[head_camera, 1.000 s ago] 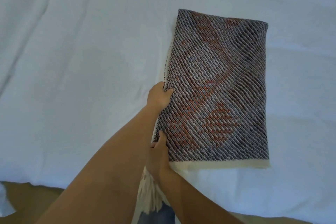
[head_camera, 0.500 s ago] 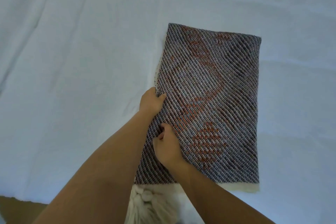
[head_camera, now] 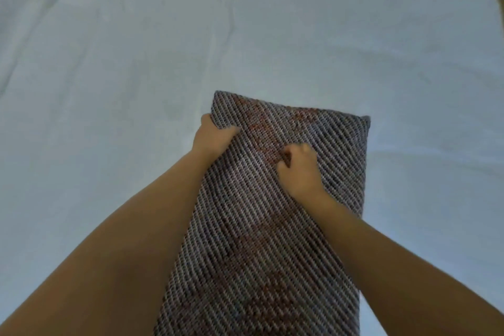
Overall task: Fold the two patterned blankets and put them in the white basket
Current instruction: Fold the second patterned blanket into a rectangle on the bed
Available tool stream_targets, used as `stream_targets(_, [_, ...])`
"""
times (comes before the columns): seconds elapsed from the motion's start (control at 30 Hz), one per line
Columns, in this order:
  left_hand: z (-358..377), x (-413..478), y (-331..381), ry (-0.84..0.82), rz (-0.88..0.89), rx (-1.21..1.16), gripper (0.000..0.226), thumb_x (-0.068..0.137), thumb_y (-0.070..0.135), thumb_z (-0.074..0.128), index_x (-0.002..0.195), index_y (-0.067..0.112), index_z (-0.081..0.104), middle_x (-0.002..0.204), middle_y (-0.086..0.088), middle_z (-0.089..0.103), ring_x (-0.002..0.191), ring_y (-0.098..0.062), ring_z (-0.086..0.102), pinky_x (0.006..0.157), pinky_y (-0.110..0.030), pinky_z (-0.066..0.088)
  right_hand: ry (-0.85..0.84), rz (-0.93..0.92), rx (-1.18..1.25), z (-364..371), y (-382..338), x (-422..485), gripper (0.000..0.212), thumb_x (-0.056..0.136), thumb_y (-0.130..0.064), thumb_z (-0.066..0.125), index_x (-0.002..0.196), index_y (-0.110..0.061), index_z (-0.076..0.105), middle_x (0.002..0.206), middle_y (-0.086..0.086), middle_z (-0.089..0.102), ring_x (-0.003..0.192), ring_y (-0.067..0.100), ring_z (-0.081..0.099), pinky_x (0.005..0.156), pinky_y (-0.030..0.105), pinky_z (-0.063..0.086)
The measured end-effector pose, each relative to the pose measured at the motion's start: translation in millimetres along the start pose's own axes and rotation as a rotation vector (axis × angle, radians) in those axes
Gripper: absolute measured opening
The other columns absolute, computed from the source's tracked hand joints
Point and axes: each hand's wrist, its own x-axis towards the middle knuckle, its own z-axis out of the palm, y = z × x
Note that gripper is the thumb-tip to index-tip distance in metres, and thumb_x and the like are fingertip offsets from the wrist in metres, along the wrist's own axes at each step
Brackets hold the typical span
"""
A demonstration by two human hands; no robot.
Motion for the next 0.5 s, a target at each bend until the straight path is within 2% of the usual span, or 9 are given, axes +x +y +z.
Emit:
stream_targets(0.1, [2.3,25.8,24.6,0.001,-0.062,-0.108,0.080,0.070,0.039,0.074,0.133,0.010,0.034,0.124,-0.006,0.052,0.109,-0.024,0.054,0.097,-0.037,0.043,0.114,0.005,-0.104,-31.7,22.3,38.0,0.041,0.088,-0.020,0.051,0.126,-0.005,0.047,0.127,0.016,0.045,0.119,0.031,0.038,0.102,0.041,0.033])
stream_targets(0.2, [5.9,43.9,43.5,-0.038,-0.115,-0.163,0.086,0.064,0.033,0.080,0.132,0.006,0.035,0.125,-0.011,0.053,0.110,-0.029,0.055,0.099,-0.046,0.044,0.151,0.039,-0.241,-52.9,44.3,63.4,0.049,0.086,-0.030,0.054,0.129,-0.008,0.044,0.133,0.017,0.044,0.124,0.033,0.037,0.104,0.045,0.031])
stream_targets(0.27, [7.6,51.8,52.4,-0.108,-0.180,-0.174,0.081,0.061,0.026,0.082,0.129,0.002,0.044,0.123,-0.014,0.057,0.106,-0.031,0.059,0.095,-0.046,0.048,0.153,0.074,-0.342,-61.2,60.1,74.4,0.066,0.082,-0.041,0.061,0.137,-0.013,0.036,0.144,0.016,0.033,0.134,0.034,0.026,0.110,0.048,0.021])
stream_targets(0.33, [6.7,54.8,58.0,-0.152,-0.219,-0.190,0.060,0.063,0.015,0.081,0.115,-0.002,0.056,0.111,-0.017,0.065,0.094,-0.031,0.065,0.082,-0.041,0.054,0.110,0.163,-0.364,-67.4,72.9,80.6,0.089,0.074,-0.056,0.066,0.143,-0.018,0.024,0.151,0.014,0.019,0.140,0.033,0.013,0.112,0.053,0.012])
stream_targets(0.4, [8.4,56.3,62.3,-0.128,-0.221,-0.159,0.047,0.064,0.008,0.081,0.105,-0.005,0.061,0.100,-0.018,0.067,0.083,-0.030,0.066,0.074,-0.037,0.055,0.036,0.280,-0.228,-71.7,77.2,87.1,0.103,0.066,-0.061,0.071,0.144,-0.019,0.018,0.150,0.014,0.019,0.138,0.036,0.016,0.109,0.055,0.022])
stream_targets(0.5, [17.0,50.4,71.4,-0.077,-0.160,-0.082,0.030,0.067,0.008,0.080,0.090,-0.001,0.063,0.088,-0.014,0.066,0.078,-0.028,0.065,0.070,-0.033,0.052,-0.020,0.347,-0.126,-76.1,69.8,94.0,0.098,0.065,-0.052,0.077,0.139,-0.013,0.026,0.139,0.016,0.029,0.128,0.038,0.029,0.100,0.049,0.036])
